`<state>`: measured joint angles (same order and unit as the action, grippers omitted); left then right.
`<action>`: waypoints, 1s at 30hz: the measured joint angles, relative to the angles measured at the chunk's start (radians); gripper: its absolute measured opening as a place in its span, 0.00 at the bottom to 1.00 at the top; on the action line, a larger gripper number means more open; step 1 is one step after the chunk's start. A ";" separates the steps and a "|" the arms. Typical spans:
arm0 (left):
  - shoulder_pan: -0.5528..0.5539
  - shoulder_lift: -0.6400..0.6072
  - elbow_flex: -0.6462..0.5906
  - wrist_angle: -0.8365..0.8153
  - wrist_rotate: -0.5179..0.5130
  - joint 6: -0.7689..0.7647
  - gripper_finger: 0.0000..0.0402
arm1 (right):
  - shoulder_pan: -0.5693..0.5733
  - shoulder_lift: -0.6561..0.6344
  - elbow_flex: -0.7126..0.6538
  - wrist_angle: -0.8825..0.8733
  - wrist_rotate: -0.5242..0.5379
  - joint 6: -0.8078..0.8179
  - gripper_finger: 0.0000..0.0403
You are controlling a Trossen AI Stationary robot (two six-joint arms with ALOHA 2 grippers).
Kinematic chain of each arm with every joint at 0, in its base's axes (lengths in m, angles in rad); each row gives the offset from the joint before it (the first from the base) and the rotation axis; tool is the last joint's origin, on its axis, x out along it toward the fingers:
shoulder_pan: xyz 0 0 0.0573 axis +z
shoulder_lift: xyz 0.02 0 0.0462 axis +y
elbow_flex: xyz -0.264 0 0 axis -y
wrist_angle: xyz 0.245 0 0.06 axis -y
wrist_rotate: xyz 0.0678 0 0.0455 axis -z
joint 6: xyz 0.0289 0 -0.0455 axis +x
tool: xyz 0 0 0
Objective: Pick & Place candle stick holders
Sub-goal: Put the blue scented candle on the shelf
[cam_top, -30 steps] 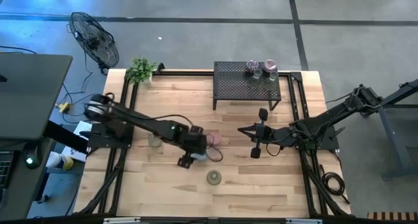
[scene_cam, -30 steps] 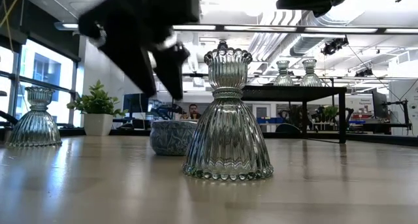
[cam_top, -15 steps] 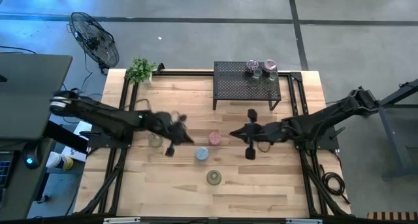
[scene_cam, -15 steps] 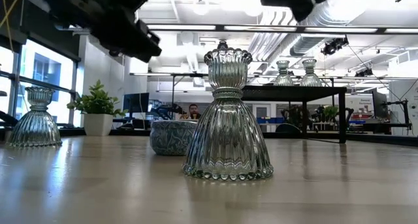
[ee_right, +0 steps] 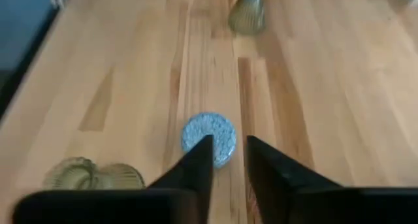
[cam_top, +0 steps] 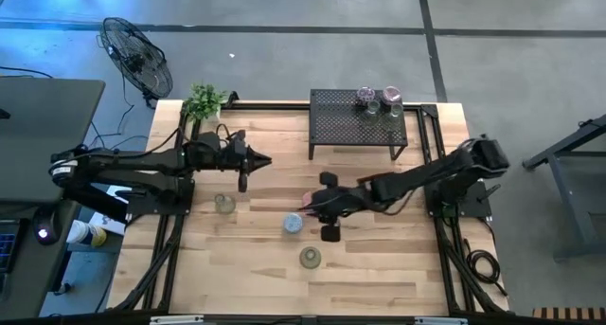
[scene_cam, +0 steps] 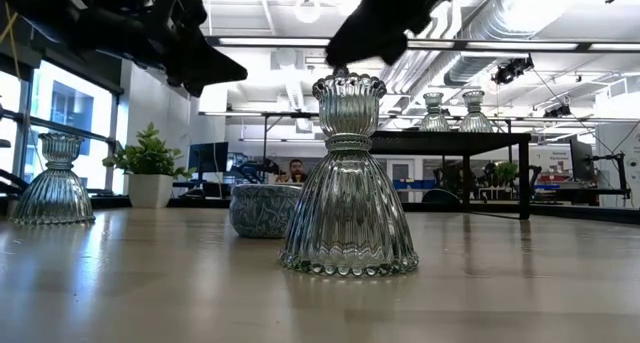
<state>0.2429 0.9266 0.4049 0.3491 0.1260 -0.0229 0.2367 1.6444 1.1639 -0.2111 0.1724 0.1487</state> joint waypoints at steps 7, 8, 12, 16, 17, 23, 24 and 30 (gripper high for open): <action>0.012 -0.002 0.000 -0.009 0.022 0.038 0.09 | -0.003 0.222 0.197 -0.168 -0.026 0.009 0.63; 0.012 -0.002 0.000 -0.009 0.026 0.043 0.09 | -0.003 0.252 0.225 -0.181 -0.034 0.009 0.68; 0.012 -0.002 -0.001 -0.018 0.043 0.055 0.09 | -0.009 0.353 0.326 -0.226 -0.087 0.003 0.83; 0.012 -0.002 -0.001 -0.038 0.043 0.071 0.09 | -0.018 0.420 0.383 -0.233 -0.094 -0.049 0.86; 0.012 -0.002 -0.001 -0.041 0.043 0.071 0.09 | -0.021 0.433 0.392 -0.233 -0.096 -0.059 0.86; 0.012 -0.002 -0.001 -0.039 0.040 0.073 0.09 | -0.037 0.483 0.402 -0.210 -0.131 -0.083 0.86; 0.012 -0.002 -0.001 -0.038 0.040 0.074 0.09 | -0.041 0.486 0.403 -0.205 -0.136 -0.083 0.86; 0.012 -0.002 -0.001 -0.038 0.039 0.075 0.09 | -0.065 0.487 0.393 -0.193 -0.169 -0.095 0.86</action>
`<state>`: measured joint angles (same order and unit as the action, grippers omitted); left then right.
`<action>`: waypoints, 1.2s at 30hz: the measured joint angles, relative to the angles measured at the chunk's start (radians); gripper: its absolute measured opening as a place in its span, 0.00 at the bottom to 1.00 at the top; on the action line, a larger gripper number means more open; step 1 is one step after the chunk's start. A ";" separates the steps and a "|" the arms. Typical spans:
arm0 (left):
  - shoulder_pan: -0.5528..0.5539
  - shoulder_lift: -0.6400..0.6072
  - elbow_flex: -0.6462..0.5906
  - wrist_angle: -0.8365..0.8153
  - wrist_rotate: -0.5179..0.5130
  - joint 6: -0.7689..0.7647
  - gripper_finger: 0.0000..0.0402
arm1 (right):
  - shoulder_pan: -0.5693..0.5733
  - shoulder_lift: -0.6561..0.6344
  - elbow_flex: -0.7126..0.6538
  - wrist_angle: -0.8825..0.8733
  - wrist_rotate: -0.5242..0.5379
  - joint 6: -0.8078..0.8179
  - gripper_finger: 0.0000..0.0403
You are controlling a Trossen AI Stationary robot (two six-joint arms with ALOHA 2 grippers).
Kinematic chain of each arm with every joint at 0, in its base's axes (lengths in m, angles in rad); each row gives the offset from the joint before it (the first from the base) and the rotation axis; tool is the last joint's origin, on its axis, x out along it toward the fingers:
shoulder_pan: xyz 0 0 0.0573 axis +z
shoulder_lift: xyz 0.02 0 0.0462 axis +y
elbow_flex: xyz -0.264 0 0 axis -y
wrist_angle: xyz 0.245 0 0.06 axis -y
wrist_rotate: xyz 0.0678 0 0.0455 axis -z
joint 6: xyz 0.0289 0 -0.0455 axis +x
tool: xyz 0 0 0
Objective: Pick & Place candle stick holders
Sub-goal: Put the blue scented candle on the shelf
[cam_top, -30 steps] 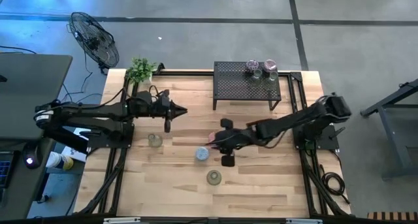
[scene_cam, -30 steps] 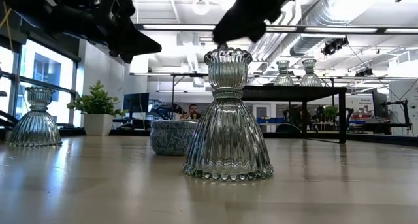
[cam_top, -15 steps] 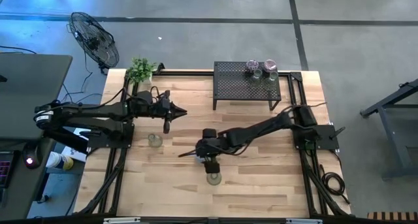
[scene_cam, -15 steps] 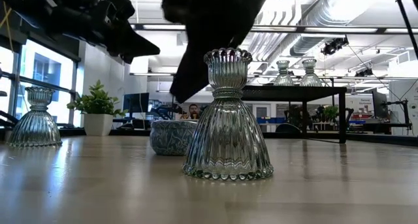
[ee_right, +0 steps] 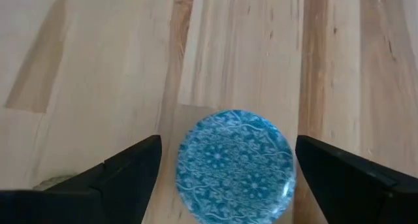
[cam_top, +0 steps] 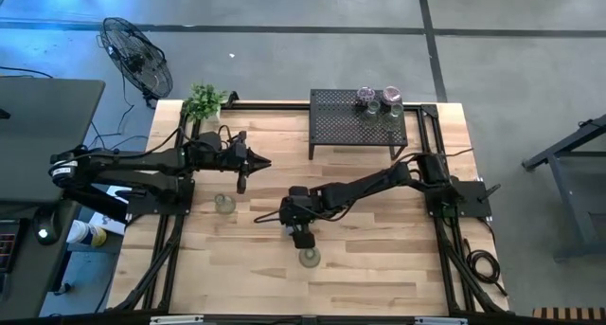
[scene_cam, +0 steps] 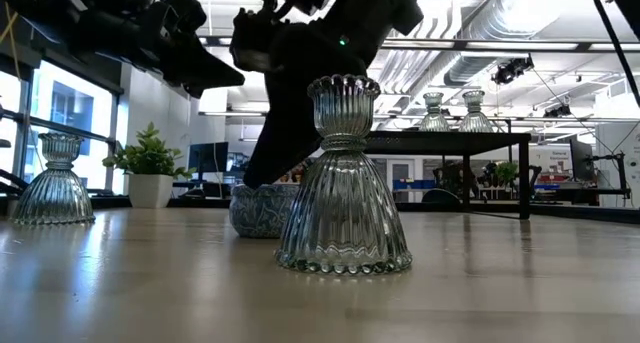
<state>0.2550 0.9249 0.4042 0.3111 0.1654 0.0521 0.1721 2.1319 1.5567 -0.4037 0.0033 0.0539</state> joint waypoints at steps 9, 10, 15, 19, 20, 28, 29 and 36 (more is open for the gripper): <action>0.000 0.000 0.000 0.000 -0.003 0.000 0.09 | -0.011 0.002 -0.002 -0.009 -0.011 -0.010 0.86; 0.000 0.000 0.000 0.000 -0.003 0.000 0.09 | -0.011 0.002 -0.001 -0.007 -0.022 -0.009 0.86; 0.000 0.000 0.000 0.000 -0.003 0.000 0.09 | -0.008 -0.017 0.000 -0.009 -0.063 0.017 0.86; 0.000 0.000 0.000 -0.001 -0.003 0.002 0.09 | -0.010 -0.034 0.003 -0.010 -0.046 0.016 0.86; 0.000 0.000 0.000 -0.001 -0.003 0.004 0.09 | -0.013 -0.034 0.003 -0.014 -0.050 0.016 0.86; 0.000 0.000 0.000 0.000 -0.025 0.007 0.09 | -0.032 -0.022 0.002 -0.034 -0.074 -0.031 0.86; 0.000 0.000 0.000 0.000 -0.026 0.007 0.09 | -0.035 -0.022 0.002 -0.036 -0.074 -0.032 0.86; 0.000 0.000 0.000 0.000 -0.026 0.007 0.09 | -0.062 -0.022 0.002 -0.063 -0.046 -0.030 0.86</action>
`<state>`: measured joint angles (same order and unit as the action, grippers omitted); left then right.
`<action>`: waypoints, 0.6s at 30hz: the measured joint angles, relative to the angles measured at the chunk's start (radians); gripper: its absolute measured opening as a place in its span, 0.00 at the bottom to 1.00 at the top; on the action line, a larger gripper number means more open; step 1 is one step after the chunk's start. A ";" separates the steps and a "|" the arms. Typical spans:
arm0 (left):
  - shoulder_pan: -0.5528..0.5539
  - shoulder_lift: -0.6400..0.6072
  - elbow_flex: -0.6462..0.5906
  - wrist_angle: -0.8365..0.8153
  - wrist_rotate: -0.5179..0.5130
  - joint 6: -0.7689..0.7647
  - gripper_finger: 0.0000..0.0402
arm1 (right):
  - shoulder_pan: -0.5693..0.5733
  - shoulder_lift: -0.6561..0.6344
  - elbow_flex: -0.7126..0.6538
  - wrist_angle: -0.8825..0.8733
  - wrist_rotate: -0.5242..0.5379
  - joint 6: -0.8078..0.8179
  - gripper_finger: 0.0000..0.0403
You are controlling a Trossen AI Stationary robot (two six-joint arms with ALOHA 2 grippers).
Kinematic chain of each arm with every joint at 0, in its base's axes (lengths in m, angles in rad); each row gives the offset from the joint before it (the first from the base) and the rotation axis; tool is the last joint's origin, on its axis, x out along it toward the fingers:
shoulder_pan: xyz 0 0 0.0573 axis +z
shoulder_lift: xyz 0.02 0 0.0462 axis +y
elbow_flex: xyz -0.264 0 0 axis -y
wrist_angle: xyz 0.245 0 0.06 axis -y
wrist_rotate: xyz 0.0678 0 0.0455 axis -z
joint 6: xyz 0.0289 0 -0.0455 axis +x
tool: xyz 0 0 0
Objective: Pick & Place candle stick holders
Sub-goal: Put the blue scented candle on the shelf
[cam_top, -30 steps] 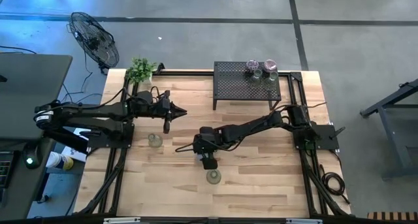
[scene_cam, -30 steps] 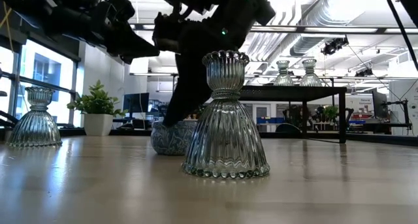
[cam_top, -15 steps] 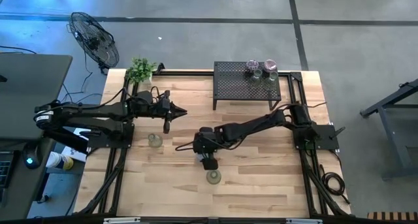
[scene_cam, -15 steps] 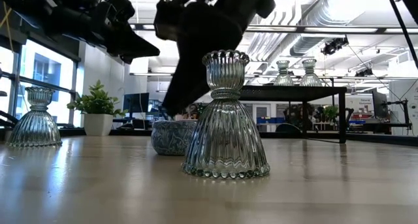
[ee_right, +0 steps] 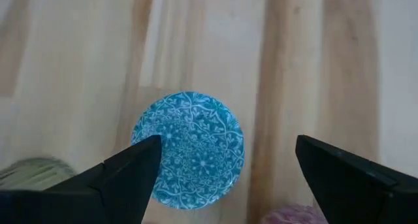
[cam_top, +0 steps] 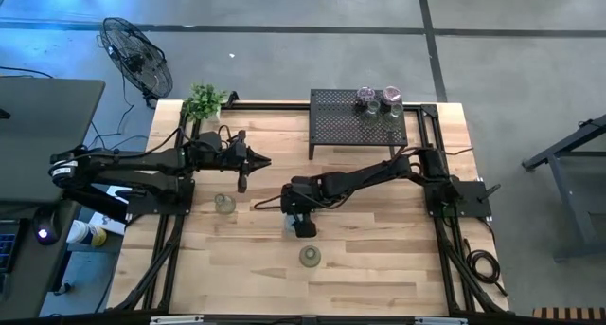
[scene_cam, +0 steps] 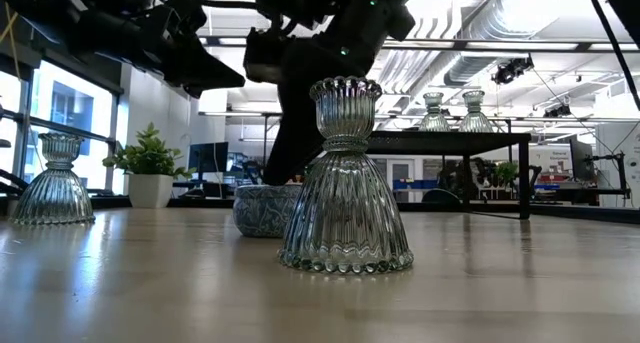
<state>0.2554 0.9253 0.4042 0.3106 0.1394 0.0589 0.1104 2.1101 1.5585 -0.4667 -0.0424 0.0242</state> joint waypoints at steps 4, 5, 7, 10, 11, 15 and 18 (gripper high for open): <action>0.000 0.000 0.000 -0.003 0.000 0.000 0.09 | -0.011 0.000 0.000 -0.007 0.025 0.000 0.86; 0.000 0.000 0.000 -0.005 -0.001 0.000 0.09 | -0.015 0.000 0.000 -0.008 0.026 0.000 0.86; 0.000 0.000 0.000 -0.008 -0.001 0.001 0.09 | -0.021 -0.001 0.000 -0.007 0.042 0.000 0.86; 0.000 0.000 0.000 -0.009 -0.004 0.006 0.09 | -0.030 -0.007 0.000 -0.012 0.075 -0.005 0.86; 0.000 0.000 0.000 -0.010 -0.004 0.006 0.09 | -0.034 -0.011 0.000 -0.013 0.076 -0.005 0.86; 0.000 0.000 0.000 -0.016 -0.004 0.009 0.09 | -0.039 -0.026 0.000 0.016 0.056 0.006 0.86; 0.000 0.000 0.000 -0.016 -0.004 0.015 0.09 | -0.027 -0.026 0.000 0.035 0.011 0.019 0.86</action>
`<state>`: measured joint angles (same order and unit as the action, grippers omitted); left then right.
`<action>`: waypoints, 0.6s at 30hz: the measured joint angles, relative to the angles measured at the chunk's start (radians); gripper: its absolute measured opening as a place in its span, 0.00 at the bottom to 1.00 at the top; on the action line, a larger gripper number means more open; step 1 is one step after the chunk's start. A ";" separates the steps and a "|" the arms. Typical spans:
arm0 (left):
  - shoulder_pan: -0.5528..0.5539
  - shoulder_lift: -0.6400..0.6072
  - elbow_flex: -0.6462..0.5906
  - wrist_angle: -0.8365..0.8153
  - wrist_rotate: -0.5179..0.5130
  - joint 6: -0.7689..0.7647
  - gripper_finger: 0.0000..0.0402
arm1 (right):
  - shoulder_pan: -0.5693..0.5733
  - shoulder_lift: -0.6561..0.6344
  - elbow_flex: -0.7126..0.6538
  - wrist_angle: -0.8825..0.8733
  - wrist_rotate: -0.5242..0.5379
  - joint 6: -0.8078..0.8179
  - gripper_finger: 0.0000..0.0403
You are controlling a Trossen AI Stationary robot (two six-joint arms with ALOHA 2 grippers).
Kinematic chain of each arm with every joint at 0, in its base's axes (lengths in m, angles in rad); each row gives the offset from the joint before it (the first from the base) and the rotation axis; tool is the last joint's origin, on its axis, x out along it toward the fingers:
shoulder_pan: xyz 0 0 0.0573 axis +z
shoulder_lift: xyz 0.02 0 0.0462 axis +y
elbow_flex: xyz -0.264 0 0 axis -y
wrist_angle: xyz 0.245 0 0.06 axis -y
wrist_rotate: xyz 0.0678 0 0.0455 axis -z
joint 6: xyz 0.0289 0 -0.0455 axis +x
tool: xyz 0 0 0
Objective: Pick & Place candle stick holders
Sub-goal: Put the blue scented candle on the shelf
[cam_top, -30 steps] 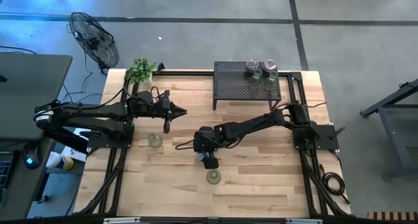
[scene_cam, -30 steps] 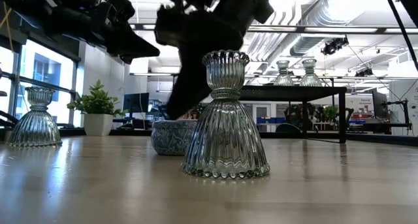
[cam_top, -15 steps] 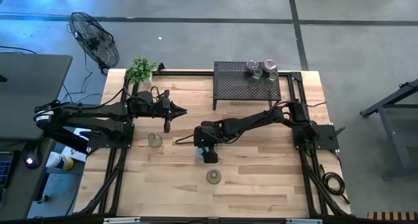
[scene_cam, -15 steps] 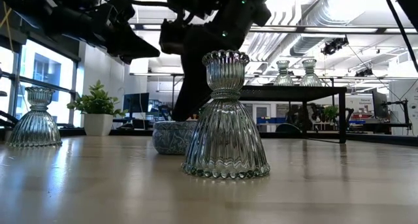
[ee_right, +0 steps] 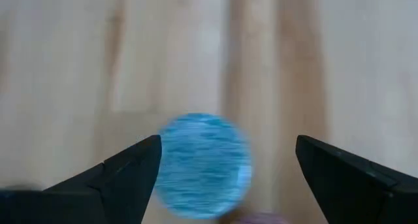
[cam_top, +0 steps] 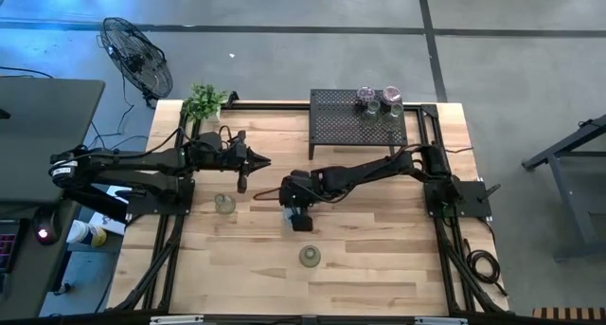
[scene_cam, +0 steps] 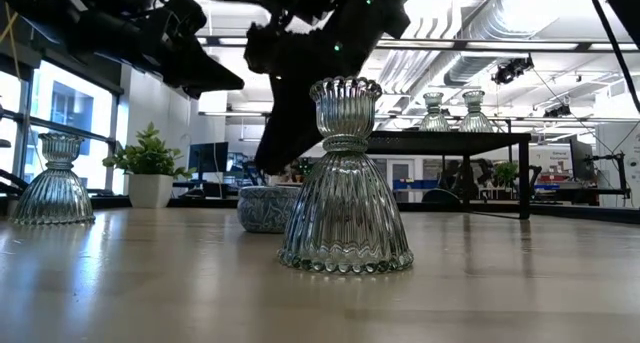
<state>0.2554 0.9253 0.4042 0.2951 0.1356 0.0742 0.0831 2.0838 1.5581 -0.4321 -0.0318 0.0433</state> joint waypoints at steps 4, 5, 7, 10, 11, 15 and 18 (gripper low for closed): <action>0.000 0.000 0.000 0.000 0.000 0.000 0.09 | 0.022 0.003 -0.001 0.010 -0.019 -0.005 0.86; 0.000 0.000 0.000 0.000 0.000 0.000 0.09 | 0.026 0.005 -0.002 0.010 -0.004 -0.013 0.86; 0.000 0.000 0.000 0.000 0.000 0.000 0.09 | 0.028 0.006 -0.003 0.010 0.007 -0.031 0.86; 0.000 0.000 0.000 0.000 0.000 0.000 0.09 | 0.028 0.006 -0.003 0.017 0.000 -0.043 0.86; 0.000 0.000 0.000 0.000 0.000 0.000 0.09 | 0.028 0.006 -0.003 0.017 0.003 -0.044 0.86; 0.000 0.000 0.000 0.000 0.001 0.000 0.09 | 0.022 0.011 -0.003 0.021 -0.019 -0.049 0.86; 0.000 0.000 0.000 0.000 0.001 0.000 0.09 | 0.022 0.033 -0.002 0.023 -0.028 -0.049 0.86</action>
<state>0.2552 0.9253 0.4042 0.2955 0.1364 0.0742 0.1047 2.1166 1.5560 -0.4089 -0.0602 -0.0057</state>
